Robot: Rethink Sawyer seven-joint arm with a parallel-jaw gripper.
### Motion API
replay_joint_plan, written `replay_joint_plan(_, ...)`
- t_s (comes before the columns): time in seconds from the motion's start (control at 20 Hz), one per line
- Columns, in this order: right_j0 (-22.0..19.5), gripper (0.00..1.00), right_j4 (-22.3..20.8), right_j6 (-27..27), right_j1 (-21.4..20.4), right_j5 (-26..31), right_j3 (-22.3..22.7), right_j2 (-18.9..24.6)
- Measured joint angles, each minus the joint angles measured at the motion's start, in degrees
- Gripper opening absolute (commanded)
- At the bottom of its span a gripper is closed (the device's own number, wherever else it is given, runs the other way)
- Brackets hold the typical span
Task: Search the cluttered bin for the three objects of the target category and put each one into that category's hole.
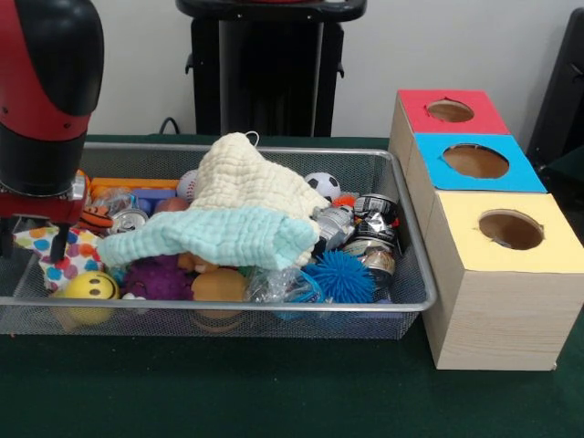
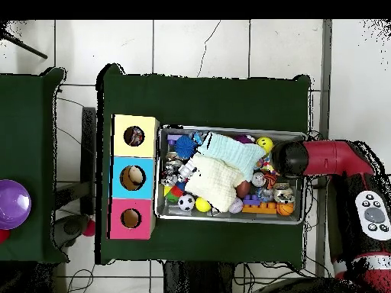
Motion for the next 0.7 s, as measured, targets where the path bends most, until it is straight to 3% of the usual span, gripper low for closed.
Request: replay_joint_plan(0.7,-3.06,1.0,11.01,0.0,-0.39,2.28,3.35,0.23)
